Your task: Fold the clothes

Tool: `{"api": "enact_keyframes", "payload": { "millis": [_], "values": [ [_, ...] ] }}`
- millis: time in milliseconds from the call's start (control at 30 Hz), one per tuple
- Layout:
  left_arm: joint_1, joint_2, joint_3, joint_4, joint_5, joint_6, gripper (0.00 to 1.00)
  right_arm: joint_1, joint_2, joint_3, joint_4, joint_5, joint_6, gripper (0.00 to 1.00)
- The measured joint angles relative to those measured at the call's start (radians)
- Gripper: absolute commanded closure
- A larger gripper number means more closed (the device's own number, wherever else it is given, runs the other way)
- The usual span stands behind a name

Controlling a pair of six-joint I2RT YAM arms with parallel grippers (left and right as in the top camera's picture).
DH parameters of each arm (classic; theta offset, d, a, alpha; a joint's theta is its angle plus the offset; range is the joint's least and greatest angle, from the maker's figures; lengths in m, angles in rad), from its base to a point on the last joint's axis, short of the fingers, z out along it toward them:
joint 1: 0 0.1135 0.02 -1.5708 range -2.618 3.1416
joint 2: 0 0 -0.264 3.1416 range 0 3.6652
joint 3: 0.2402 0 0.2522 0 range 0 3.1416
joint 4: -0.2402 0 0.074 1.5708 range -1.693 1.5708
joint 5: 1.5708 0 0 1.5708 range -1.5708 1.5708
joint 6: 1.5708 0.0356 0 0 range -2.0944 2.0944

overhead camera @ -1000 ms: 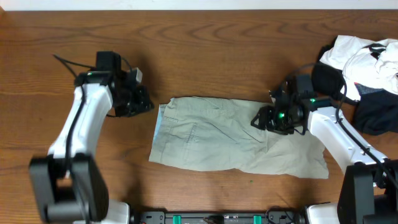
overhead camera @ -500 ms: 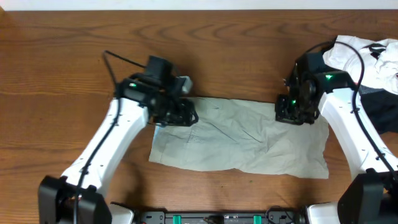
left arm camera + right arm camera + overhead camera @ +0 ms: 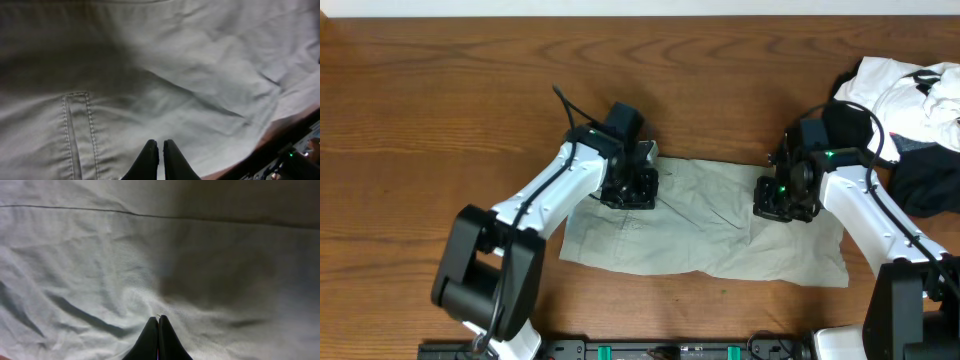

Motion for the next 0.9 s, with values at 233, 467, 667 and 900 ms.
{"api": "enact_keyframes", "payload": {
  "millis": [233, 467, 667, 900],
  "values": [
    [0.0, 0.065, 0.0, -0.021, -0.062, -0.007, 0.91, -0.002, 0.0, -0.047, 0.058, -0.008, 0.006, 0.86],
    [0.0, 0.147, 0.0, -0.015, -0.078, -0.007, 0.92, -0.027, 0.0, -0.098, 0.094, -0.009, 0.006, 0.97],
    [0.01, 0.158, 0.003, -0.023, -0.072, -0.007, 0.92, -0.063, 0.0, -0.119, 0.095, 0.009, 0.006, 0.98],
    [0.063, 0.162, 0.007, -0.052, -0.086, -0.006, 0.91, -0.103, 0.0, -0.124, 0.093, 0.018, 0.004, 0.95]
  ]
}}
